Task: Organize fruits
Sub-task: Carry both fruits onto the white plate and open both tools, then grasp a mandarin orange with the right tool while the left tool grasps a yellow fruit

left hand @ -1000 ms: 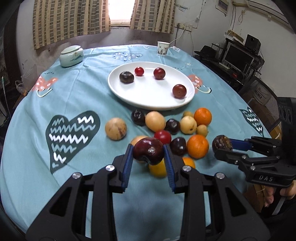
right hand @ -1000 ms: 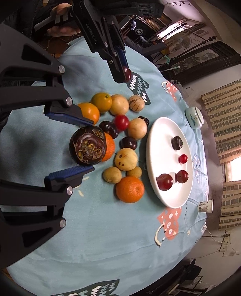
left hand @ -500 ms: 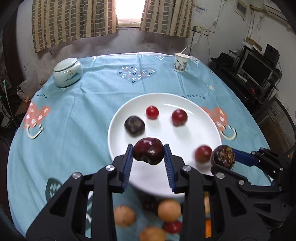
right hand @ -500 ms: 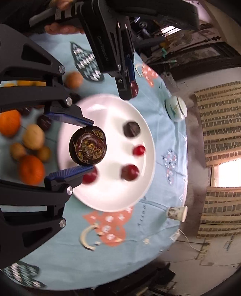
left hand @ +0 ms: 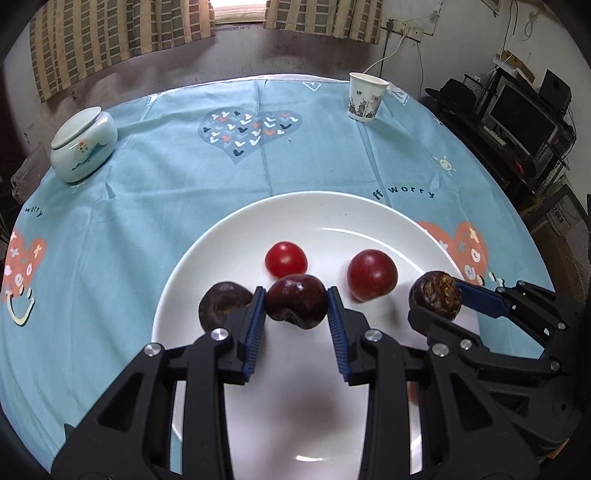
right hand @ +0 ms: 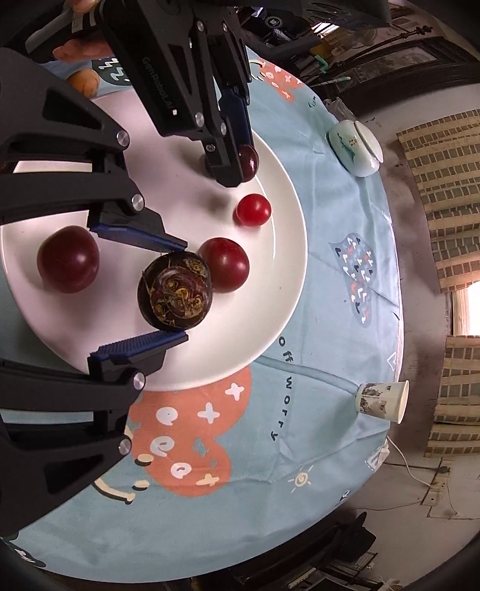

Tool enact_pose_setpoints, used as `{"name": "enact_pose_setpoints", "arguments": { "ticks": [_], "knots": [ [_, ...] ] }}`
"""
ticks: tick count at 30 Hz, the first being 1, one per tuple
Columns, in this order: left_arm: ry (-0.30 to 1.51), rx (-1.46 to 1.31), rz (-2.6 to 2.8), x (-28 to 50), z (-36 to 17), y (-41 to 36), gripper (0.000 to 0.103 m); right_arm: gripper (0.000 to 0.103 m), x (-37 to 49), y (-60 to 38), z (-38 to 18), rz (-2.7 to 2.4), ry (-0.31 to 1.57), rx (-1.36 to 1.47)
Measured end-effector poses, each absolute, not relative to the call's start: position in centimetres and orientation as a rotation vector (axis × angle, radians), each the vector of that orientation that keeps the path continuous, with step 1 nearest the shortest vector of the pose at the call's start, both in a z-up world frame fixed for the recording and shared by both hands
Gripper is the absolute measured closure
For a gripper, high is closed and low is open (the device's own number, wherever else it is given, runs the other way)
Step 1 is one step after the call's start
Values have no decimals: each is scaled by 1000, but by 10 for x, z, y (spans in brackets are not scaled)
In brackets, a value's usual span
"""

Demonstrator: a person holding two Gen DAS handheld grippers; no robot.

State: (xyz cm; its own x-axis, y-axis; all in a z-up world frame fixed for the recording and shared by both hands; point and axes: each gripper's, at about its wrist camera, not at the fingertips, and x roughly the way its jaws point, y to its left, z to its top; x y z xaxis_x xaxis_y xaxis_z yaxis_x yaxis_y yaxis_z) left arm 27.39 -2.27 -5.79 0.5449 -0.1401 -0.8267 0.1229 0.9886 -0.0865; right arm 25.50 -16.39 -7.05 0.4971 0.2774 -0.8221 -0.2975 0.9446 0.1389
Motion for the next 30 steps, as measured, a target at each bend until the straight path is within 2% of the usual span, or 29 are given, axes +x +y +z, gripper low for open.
{"name": "enact_pose_setpoints", "arguments": {
  "ticks": [1,2,3,8,10,13,21,30],
  "knots": [
    [983,-20,-155,276,-58,-23,66,49,256,-163,-70,342,985,-38],
    [986,-28,-158,277,-56,-22,60,40,257,-162,-69,328,970,-55],
    [982,-41,-159,276,-53,-20,45,38,255,-162,-66,308,941,-75],
    [902,-60,-140,253,-21,-7,39,38,243,-172,-46,309,914,-53],
    [873,-73,-144,235,-8,-1,27,38,234,-177,-35,310,906,-45],
    [830,-54,-135,202,8,4,21,38,213,-183,-21,310,890,-39],
    [776,-61,-103,108,13,29,15,37,136,-198,-9,335,888,8],
    [773,-79,-59,21,-35,41,14,36,40,-181,-39,419,939,34]
  ]
}}
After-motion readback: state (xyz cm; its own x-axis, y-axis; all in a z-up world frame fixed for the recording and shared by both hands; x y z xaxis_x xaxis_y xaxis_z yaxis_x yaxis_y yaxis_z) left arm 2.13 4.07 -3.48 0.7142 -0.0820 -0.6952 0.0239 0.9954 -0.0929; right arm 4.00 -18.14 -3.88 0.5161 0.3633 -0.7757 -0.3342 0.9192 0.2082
